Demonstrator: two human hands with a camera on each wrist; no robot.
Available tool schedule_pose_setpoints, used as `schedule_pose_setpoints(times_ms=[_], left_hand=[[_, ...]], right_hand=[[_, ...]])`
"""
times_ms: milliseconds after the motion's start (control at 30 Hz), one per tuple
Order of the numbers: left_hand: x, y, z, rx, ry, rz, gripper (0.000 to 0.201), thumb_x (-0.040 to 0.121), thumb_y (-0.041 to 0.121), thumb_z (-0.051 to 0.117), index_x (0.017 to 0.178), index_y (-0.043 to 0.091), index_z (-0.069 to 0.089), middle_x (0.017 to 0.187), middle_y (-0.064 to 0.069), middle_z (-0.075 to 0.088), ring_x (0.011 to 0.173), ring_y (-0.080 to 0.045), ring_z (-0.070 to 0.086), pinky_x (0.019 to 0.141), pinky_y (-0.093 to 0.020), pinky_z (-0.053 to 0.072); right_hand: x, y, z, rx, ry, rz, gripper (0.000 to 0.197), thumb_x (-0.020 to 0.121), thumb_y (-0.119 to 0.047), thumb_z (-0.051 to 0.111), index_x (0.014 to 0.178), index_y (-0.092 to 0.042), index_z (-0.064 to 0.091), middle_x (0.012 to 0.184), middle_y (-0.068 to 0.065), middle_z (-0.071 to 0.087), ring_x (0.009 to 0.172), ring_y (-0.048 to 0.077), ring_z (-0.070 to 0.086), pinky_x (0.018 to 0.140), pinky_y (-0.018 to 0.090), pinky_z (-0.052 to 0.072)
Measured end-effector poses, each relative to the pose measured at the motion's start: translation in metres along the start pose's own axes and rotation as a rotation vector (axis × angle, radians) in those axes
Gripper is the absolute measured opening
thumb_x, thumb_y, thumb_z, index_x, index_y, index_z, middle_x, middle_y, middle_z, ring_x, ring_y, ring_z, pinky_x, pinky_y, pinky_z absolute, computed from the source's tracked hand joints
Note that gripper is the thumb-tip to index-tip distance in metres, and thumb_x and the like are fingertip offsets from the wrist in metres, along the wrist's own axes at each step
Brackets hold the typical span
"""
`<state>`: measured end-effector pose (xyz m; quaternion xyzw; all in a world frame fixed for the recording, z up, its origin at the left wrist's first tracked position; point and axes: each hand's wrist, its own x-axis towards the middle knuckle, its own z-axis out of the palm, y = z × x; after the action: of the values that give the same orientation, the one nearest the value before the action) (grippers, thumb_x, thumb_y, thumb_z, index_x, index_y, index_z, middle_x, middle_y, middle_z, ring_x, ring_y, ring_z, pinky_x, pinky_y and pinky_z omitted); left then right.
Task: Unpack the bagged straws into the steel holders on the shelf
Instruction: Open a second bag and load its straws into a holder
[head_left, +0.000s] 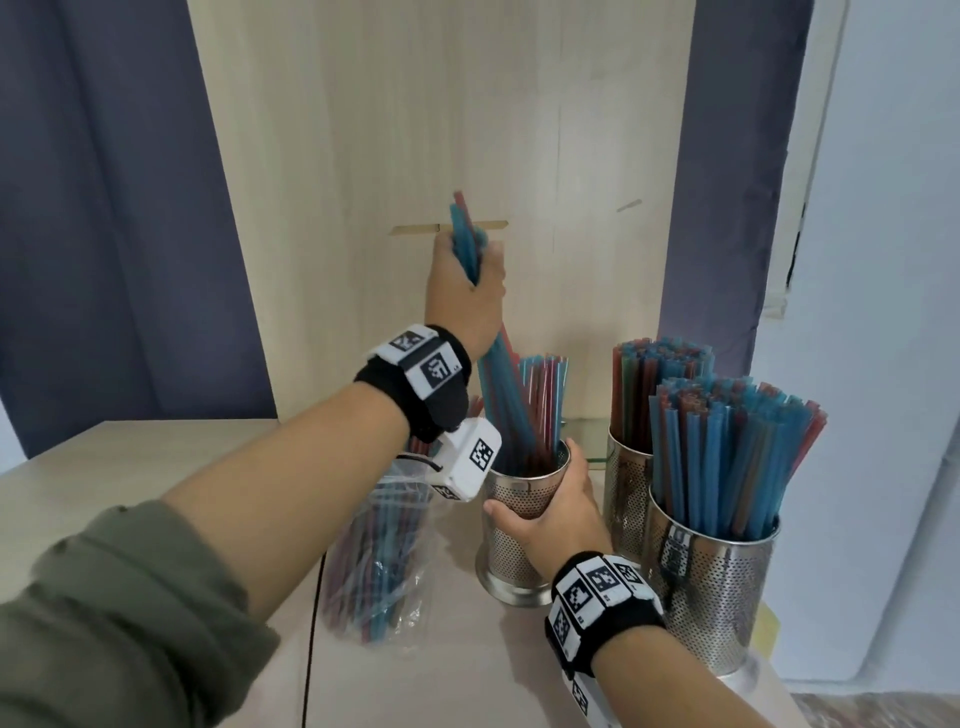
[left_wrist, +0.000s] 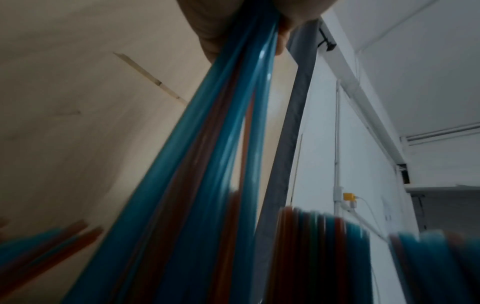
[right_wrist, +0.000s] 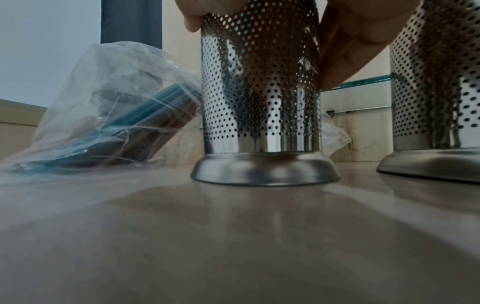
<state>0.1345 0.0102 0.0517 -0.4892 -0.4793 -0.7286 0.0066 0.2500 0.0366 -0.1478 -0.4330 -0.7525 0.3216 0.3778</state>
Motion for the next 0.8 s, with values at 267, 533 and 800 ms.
schedule_pose_setpoints(times_ms=[267,533,800], left_hand=[[-0.035,-0.045,0.005,0.19,-0.055,-0.09,0.02,0.097,0.031,0.056,0.105,0.013,0.052,0.084,-0.008,0.061,0.07,-0.017,0.062,0.062,-0.02,0.051],[-0.052,-0.084,0.008,0.658,-0.139,-0.083,0.029,0.091,0.041,0.058,0.102,0.014,0.055,0.115,-0.004,0.041,0.11,-0.021,0.033,0.097,-0.034,0.031],[-0.056,-0.097,-0.002,0.628,-0.347,-0.01,0.066,0.089,0.036,0.065,0.141,0.009,0.032,0.14,-0.011,0.038,0.13,-0.027,0.035,0.111,-0.041,0.029]], right_hand=[[0.002,0.0,0.002,0.019,0.003,-0.008,0.125,0.055,-0.064,0.082,0.149,-0.035,0.004,0.147,-0.004,0.041,0.129,0.017,0.048,0.106,0.04,0.045],[0.002,0.001,0.003,0.002,0.013,-0.012,0.128,0.055,-0.067,0.081,0.15,-0.035,0.002,0.15,-0.002,0.039,0.132,0.019,0.046,0.106,0.04,0.044],[0.0,0.002,0.002,0.001,0.027,-0.041,0.122,0.061,-0.059,0.082,0.15,-0.035,0.003,0.148,-0.001,0.04,0.129,0.018,0.047,0.105,0.035,0.045]])
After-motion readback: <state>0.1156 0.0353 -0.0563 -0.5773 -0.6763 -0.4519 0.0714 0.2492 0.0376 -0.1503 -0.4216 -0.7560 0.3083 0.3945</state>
